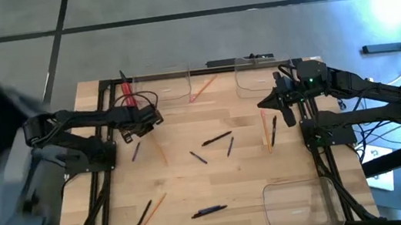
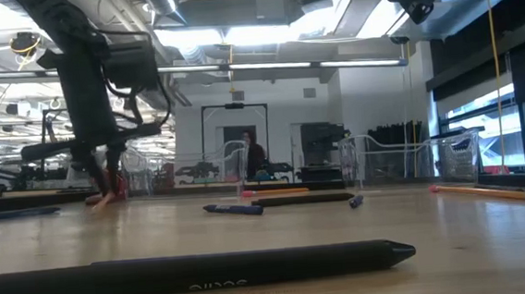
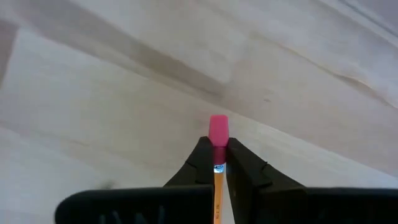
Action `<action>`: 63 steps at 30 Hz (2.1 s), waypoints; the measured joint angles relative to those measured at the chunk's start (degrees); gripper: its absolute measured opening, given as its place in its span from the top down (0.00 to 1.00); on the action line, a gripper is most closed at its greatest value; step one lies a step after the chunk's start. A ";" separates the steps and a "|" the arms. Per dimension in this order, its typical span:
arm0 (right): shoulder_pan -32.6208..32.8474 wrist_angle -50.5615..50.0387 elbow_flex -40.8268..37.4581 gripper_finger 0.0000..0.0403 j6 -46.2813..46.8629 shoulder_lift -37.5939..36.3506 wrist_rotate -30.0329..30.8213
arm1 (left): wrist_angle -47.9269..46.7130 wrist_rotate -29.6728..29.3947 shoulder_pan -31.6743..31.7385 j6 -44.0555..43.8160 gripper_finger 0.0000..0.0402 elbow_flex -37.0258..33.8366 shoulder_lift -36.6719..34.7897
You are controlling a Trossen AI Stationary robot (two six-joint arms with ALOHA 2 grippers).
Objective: Sort crayons/erasers/pens/pencils in bins
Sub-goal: Put the yellow pencil into the top left transparent bin
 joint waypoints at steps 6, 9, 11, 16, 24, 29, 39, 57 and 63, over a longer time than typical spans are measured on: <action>0.02 0.47 0.00 0.96 0.00 -0.02 0.00 | 2.21 -0.14 -0.03 7.37 0.98 0.87 -1.86; 0.00 0.47 0.00 0.96 0.00 0.00 0.00 | 2.00 -0.16 0.01 13.24 0.98 2.89 -2.81; 0.01 0.47 0.00 0.96 0.00 -0.02 0.00 | 1.84 -0.23 0.04 17.84 0.99 4.80 -3.36; 0.01 0.47 0.00 0.96 0.00 -0.01 0.00 | 0.05 -2.74 0.18 27.54 0.99 11.67 -3.56; 0.02 0.50 0.00 0.96 -0.01 0.00 0.07 | -2.41 -3.04 3.09 44.36 0.99 24.11 -3.60; 0.01 2.26 0.00 0.96 -0.06 0.04 0.09 | -3.78 -2.84 5.92 60.74 0.99 31.25 -3.34; 0.02 5.31 0.00 0.96 -0.22 0.02 7.43 | -2.84 -0.71 14.92 85.93 0.99 37.18 -3.09; 0.02 5.61 0.00 0.96 -0.21 0.02 18.18 | 8.71 8.97 22.20 115.29 0.99 38.04 10.40; 0.02 5.61 0.00 0.96 -0.22 0.02 18.25 | 8.65 8.95 22.32 118.61 0.99 38.03 15.58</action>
